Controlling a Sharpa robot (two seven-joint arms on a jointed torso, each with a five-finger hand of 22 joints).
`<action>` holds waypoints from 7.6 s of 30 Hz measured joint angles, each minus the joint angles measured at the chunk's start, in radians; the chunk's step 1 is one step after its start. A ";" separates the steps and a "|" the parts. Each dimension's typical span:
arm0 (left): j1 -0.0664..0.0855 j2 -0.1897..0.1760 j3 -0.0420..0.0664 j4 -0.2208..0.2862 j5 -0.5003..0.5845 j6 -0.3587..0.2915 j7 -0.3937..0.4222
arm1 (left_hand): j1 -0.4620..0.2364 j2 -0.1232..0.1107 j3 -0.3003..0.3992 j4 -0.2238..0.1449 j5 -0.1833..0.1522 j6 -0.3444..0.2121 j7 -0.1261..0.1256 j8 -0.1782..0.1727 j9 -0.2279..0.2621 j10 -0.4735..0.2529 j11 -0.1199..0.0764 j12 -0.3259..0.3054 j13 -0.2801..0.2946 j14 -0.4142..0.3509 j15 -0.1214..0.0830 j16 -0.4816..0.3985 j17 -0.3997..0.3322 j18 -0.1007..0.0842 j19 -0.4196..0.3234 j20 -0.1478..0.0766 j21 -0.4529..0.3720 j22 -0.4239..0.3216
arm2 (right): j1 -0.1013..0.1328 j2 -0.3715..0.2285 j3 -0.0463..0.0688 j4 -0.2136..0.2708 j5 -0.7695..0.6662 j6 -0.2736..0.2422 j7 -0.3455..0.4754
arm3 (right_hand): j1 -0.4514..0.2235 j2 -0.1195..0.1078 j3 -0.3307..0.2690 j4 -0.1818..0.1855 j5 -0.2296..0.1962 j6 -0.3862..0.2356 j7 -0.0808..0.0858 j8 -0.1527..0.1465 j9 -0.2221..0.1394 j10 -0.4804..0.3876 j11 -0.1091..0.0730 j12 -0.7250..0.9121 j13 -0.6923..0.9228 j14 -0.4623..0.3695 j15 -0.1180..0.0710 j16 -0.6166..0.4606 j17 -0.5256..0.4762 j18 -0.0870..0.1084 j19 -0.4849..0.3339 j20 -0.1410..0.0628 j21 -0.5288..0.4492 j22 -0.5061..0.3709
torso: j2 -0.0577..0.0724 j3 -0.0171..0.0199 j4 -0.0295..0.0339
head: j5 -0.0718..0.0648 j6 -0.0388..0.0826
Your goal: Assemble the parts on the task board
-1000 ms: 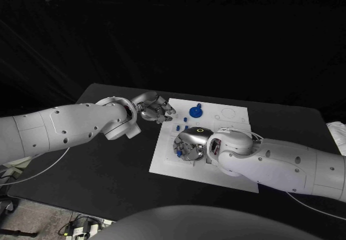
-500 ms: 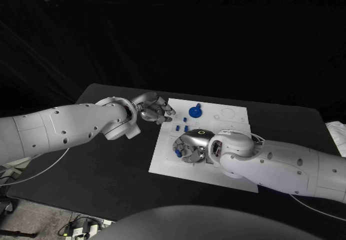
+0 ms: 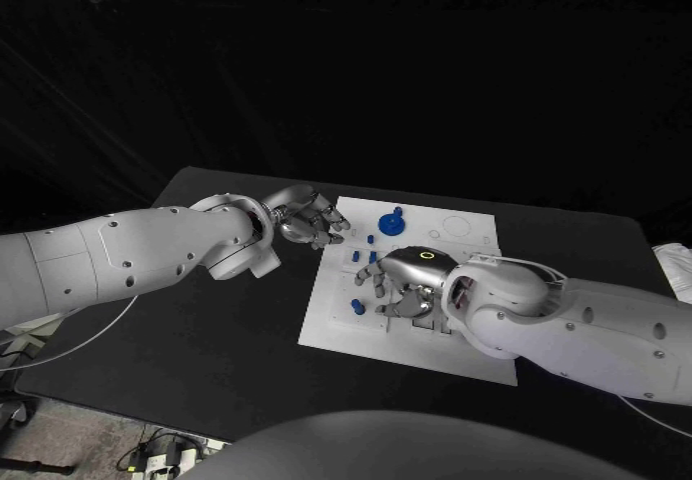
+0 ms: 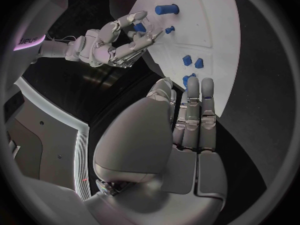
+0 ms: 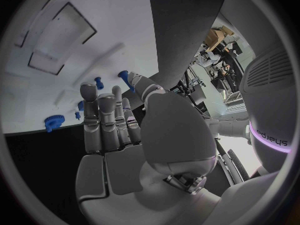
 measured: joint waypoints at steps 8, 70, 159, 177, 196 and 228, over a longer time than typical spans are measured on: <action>0.000 -0.003 0.000 0.000 0.001 -0.001 0.000 | 0.000 0.000 0.000 0.000 0.000 0.000 0.000 0.000 0.000 0.000 0.000 0.000 -0.001 0.000 0.000 0.000 0.000 0.000 0.000 0.000 0.000 0.000 | 0.140 -0.172 0.003 0.141 0.083 -0.072 0.027 | 0.026 0.026 -0.008 0.009 0.030 0.059 0.059 0.031 0.001 0.036 -0.021 0.051 0.024 -0.034 -0.023 -0.029 -0.052 0.000 -0.014 -0.016 -0.054 0.000 | -0.001 -0.0029 -0.0015 | -0.018 0.000; -0.011 0.020 0.000 0.000 0.014 -0.019 0.019 | 0.004 0.004 0.006 0.000 0.006 0.007 0.007 0.000 0.000 0.000 0.000 0.000 -0.001 0.000 0.000 0.004 -0.005 0.000 0.000 0.000 0.000 0.000 | 0.176 -0.108 -0.031 -0.146 0.572 0.631 -0.557 | -0.490 0.119 -0.195 0.187 0.078 0.444 -0.012 0.017 -0.042 0.639 -0.117 1.002 0.744 0.325 -0.111 0.351 0.549 -0.118 0.397 -0.104 0.729 0.000 | -0.020 -0.0270 -0.0087 | -0.112 0.000; -0.017 0.025 0.000 -0.003 0.014 0.000 -0.011 | -0.005 0.013 0.015 0.002 0.049 0.007 0.007 0.000 0.000 0.000 0.000 0.004 -0.001 0.000 0.000 0.010 -0.014 0.000 0.000 0.000 0.000 0.000 | 0.111 -0.075 -0.028 -0.231 0.656 0.541 -0.553 | -0.415 0.131 -0.108 0.092 0.402 0.457 -0.021 -0.001 0.042 0.640 -0.124 1.002 0.744 0.325 -0.118 0.351 0.549 -0.117 0.395 -0.113 0.643 0.000 | -0.024 -0.0324 -0.0048 | -0.095 0.000; -0.023 0.021 0.000 -0.007 0.014 0.000 -0.008 | -0.005 0.013 0.015 0.002 0.049 0.007 0.007 0.000 0.000 0.000 0.000 0.004 -0.001 0.000 0.000 0.010 -0.014 0.000 0.000 0.000 0.000 0.000 | 0.122 -0.119 -0.028 -0.183 0.711 0.484 -0.538 | -0.402 0.136 -0.019 0.010 0.313 0.462 -0.030 0.007 0.070 0.640 -0.135 1.002 0.744 0.325 -0.118 0.351 0.549 -0.118 0.393 -0.114 0.639 0.000 | -0.025 -0.0325 -0.0050 | -0.090 0.000; -0.024 0.024 0.000 -0.008 0.014 0.004 -0.010 | -0.005 0.013 0.015 0.002 0.054 0.004 0.003 0.000 0.000 0.000 0.000 0.004 -0.001 0.000 0.000 0.010 -0.016 0.000 0.000 0.000 0.000 0.000 | 0.111 -0.084 -0.031 -0.212 0.655 0.518 -0.549 | -0.520 0.123 -0.136 0.090 -0.180 0.455 -0.030 0.025 0.145 0.639 -0.135 1.001 0.744 0.325 -0.118 0.351 0.549 -0.117 0.393 -0.114 0.634 0.000 | -0.025 -0.0328 -0.0039 | -0.094 0.000; -0.024 0.028 0.000 -0.008 0.014 0.022 -0.023 | -0.005 0.013 0.015 0.002 0.058 0.000 0.007 0.000 0.000 0.000 0.000 0.004 -0.001 -0.004 0.004 0.010 -0.017 0.000 0.004 0.004 0.000 0.000 | 0.086 -0.055 -0.027 -0.249 0.673 0.515 -0.546 | -0.452 0.119 -0.098 0.052 0.427 0.413 -0.015 0.011 0.197 0.640 -0.128 1.001 0.744 0.328 -0.120 0.351 0.550 -0.102 0.389 -0.118 0.592 0.000 | -0.024 -0.0328 -0.0042 | -0.092 0.000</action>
